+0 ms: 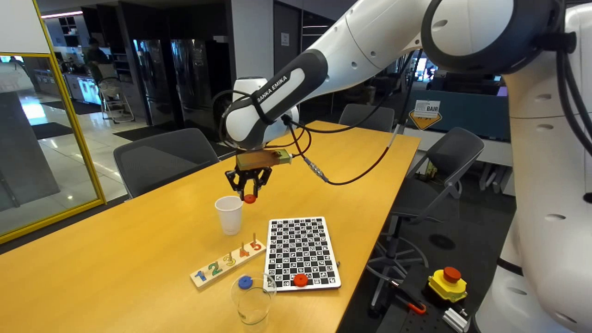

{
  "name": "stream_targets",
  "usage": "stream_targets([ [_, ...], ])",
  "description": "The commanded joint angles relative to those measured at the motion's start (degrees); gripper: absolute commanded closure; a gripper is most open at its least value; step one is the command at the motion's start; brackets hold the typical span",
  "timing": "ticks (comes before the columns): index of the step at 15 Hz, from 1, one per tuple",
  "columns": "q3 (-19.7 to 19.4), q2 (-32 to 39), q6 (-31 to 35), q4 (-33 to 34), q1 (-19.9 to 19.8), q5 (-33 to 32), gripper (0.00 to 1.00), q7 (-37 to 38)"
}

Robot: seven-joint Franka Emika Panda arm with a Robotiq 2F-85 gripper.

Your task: Place the orange rings inside the white cup then put the blue ring in the clear cup

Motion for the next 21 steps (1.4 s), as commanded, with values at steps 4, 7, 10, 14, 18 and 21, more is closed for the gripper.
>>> stream_targets([
  [4, 0.54, 8.89, -4.2, 13.31, 0.89, -0.47, 0.76, 0.44],
  [7, 0.42, 11.89, -5.8, 17.66, 1.01, -0.29, 0.76, 0.07],
  [10, 0.33, 14.2, -7.27, 21.04, 0.84, 0.02, 0.76, -0.18],
  [14, 0.29, 15.59, -9.44, 23.18, 0.72, 0.42, 0.19, -0.17],
  [18, 0.06, 12.03, -9.28, 18.61, 0.97, 0.29, 0.0, 0.63],
  [21, -0.24, 7.95, -7.54, 12.5, 1.53, -0.24, 0.0, 1.89],
])
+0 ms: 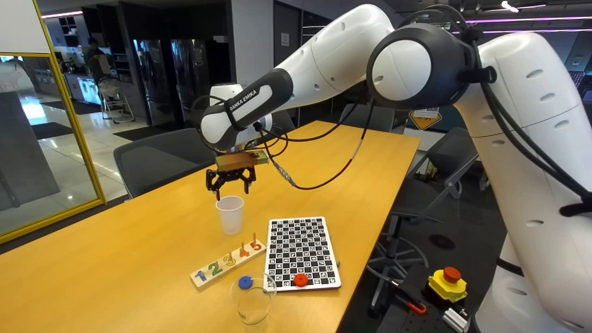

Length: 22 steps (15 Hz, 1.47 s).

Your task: Place the orange rings inside the white cup then put the blue ring in the clear cup

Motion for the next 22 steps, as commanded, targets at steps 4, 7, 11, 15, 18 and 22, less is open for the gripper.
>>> stream_targets([
  [4, 0.05, -12.45, 3.13, -17.8, 1.45, -0.23, 0.0, 3.38],
  [7, 1.75, -15.84, 6.45, -25.32, 1.87, 0.07, 0.0, 1.74],
  [11, 4.48, -17.23, 11.67, -32.08, 2.3, 1.05, 0.0, -0.36],
  [15, 6.11, -16.15, 16.53, -36.18, 2.98, 0.85, 0.0, -0.99],
  [18, 6.69, -15.43, 18.25, -37.89, 3.37, 0.78, 0.0, -1.61],
  [22, 7.2, -14.61, 20.13, -38.96, 3.86, 0.85, 0.0, -2.85],
])
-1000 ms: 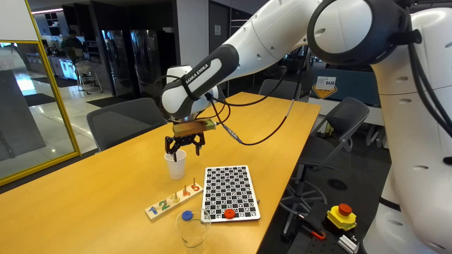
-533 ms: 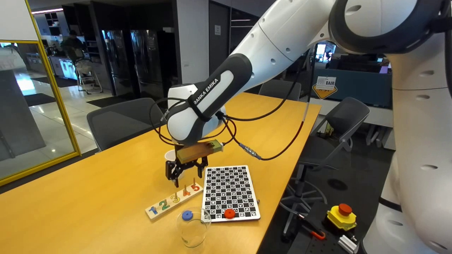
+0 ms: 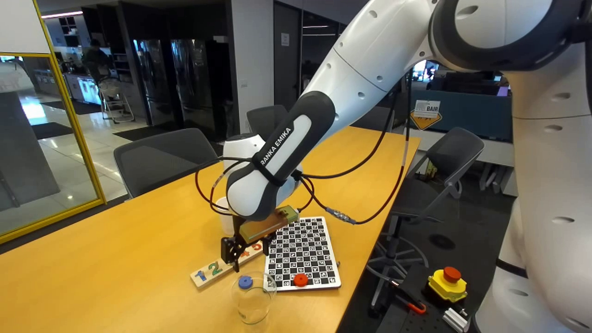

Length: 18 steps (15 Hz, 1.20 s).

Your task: Place the orange rings inside the white cup then put the blue ring in the clear cup

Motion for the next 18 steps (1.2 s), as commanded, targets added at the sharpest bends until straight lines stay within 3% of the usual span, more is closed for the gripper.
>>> stream_targets([
  [1, 0.48, 0.06, 2.36, -0.96, 0.61, 0.67, 0.0, -2.03],
  [18, 0.98, 4.27, 2.81, 0.68, 3.03, 0.38, 0.0, -2.6],
])
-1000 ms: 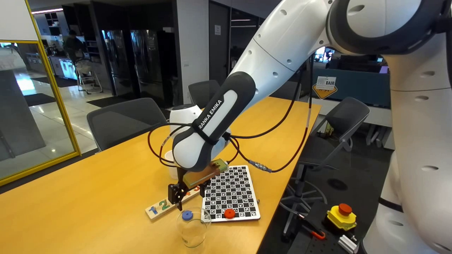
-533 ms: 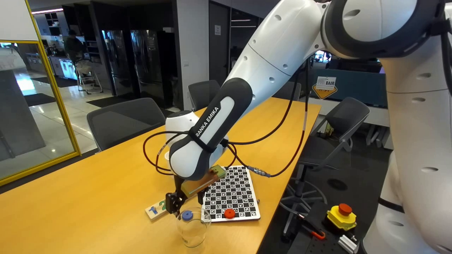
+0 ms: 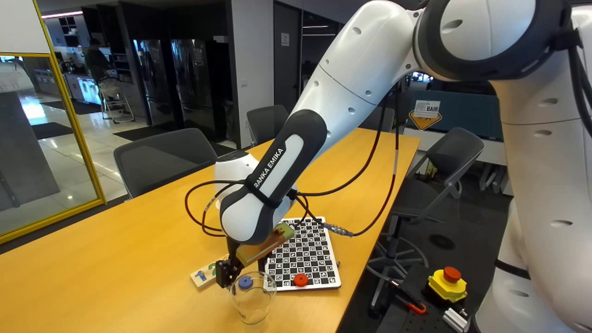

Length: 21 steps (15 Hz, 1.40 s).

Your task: Place the orange rings inside the white cup then put the blue ring in the clear cup

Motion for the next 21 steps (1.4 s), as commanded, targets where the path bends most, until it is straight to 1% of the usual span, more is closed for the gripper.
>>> stream_targets([
  [1, -0.1, 0.79, 0.76, 1.16, 0.34, 0.39, 0.0, -1.09],
  [11, -0.82, 1.15, 3.54, 1.04, 0.88, -0.33, 0.0, -0.26],
  [12, -0.83, 1.15, 3.6, 0.99, 0.87, -0.33, 0.25, -0.29],
  [13, -0.87, 1.15, 3.6, 0.97, 0.88, -0.35, 0.26, -0.24],
  [17, -1.2, 0.74, 3.54, 0.77, 0.97, -0.53, 0.58, 0.11],
  [18, -1.32, 0.63, 3.52, 0.72, 0.99, -0.57, 0.64, 0.2],
  [20, -1.48, 0.27, 3.38, 0.65, 1.15, -0.74, 0.79, 0.59],
  [21, -1.51, -0.11, 3.28, 0.54, 1.25, -0.83, 0.77, 0.81],
])
